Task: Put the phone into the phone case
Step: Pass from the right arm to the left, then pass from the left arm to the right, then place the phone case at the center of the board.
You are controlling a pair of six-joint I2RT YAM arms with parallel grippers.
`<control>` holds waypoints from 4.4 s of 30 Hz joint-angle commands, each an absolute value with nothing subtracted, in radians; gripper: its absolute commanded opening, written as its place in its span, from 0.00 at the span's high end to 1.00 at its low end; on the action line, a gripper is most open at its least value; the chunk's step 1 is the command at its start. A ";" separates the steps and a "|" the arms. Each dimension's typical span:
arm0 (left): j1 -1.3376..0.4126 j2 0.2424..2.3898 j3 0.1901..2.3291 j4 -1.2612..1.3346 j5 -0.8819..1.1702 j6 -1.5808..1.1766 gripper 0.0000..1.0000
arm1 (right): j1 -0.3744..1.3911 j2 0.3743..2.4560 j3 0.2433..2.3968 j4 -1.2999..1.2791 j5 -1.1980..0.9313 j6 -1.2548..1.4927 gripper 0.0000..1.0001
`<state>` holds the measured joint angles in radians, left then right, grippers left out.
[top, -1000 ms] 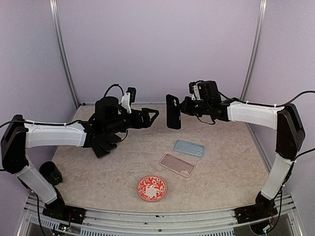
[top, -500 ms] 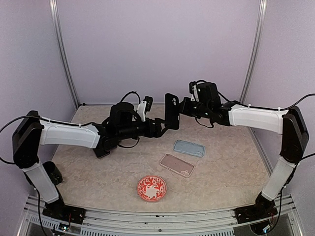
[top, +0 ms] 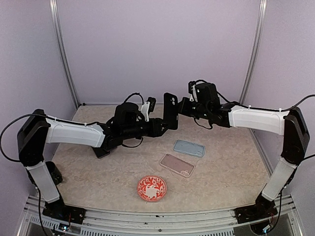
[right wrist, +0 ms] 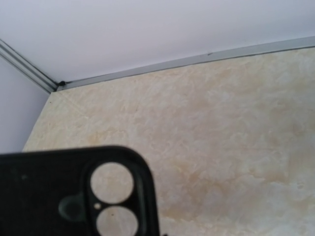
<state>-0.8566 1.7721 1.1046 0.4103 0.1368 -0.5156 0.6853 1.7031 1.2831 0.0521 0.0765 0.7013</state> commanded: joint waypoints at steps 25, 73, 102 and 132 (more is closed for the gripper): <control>-0.850 1.712 1.135 0.264 0.109 -0.424 0.90 | 0.709 1.582 1.232 0.033 0.108 0.551 0.63; -0.824 1.485 1.161 -0.380 0.501 -0.006 0.88 | 0.569 1.833 1.585 -0.744 -1.099 -0.528 0.57; -0.700 1.349 1.086 -0.220 0.357 -0.151 0.02 | 0.541 1.838 1.568 -0.520 -1.037 -0.300 1.00; -0.464 1.138 0.862 -0.052 -0.111 -0.491 0.01 | 0.550 2.196 1.673 -0.065 -0.448 0.683 0.98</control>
<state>-0.4717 1.1221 0.8810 -0.0948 -0.0441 -0.4538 0.5404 2.1586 1.6447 -0.1211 -0.5140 0.5720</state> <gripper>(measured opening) 0.989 0.075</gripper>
